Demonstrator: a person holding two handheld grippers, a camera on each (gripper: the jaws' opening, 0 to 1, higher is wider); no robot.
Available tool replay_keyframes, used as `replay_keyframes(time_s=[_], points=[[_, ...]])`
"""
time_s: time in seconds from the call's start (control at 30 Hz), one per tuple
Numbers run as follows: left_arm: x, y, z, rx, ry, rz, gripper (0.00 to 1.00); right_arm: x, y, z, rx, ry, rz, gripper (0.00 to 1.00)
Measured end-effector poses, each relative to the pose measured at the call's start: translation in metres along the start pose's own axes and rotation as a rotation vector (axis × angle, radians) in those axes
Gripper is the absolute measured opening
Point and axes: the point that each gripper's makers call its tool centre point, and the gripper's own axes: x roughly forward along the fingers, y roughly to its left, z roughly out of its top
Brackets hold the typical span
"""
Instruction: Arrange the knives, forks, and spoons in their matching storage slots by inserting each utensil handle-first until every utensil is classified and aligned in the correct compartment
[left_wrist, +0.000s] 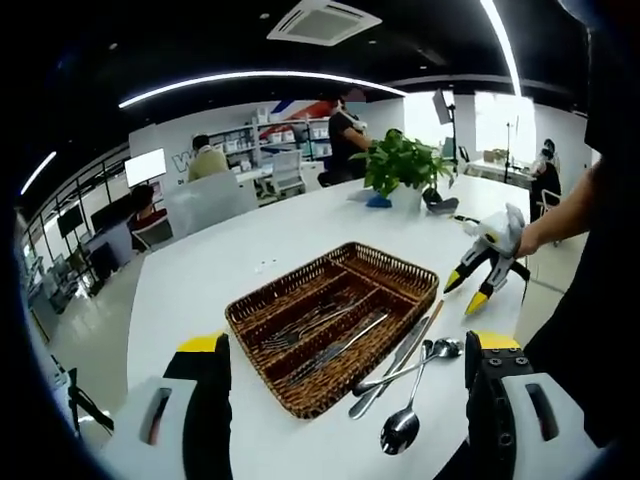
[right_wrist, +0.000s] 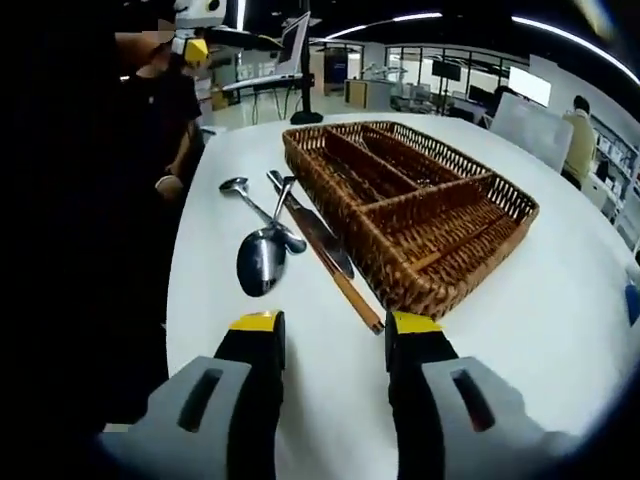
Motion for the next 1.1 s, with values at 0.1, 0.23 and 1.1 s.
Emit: replay_keyframes(time_s=[0.1,0.23,1.1], points=[[-0.001,-0.001,-0.003,-0.001,0.008,-0.002,0.99,0.006,-0.001,-0.002,-0.020,0.008,0.008,0.36],[-0.005,0.000,-0.007,0.004,0.020,0.004,0.99,0.010,-0.003,0.000,-0.003,0.000,0.014,0.35],[-0.007,0.005,0.001,0.016,0.022,0.001,0.99,0.021,-0.004,-0.003,-0.157,0.102,0.073,0.07]])
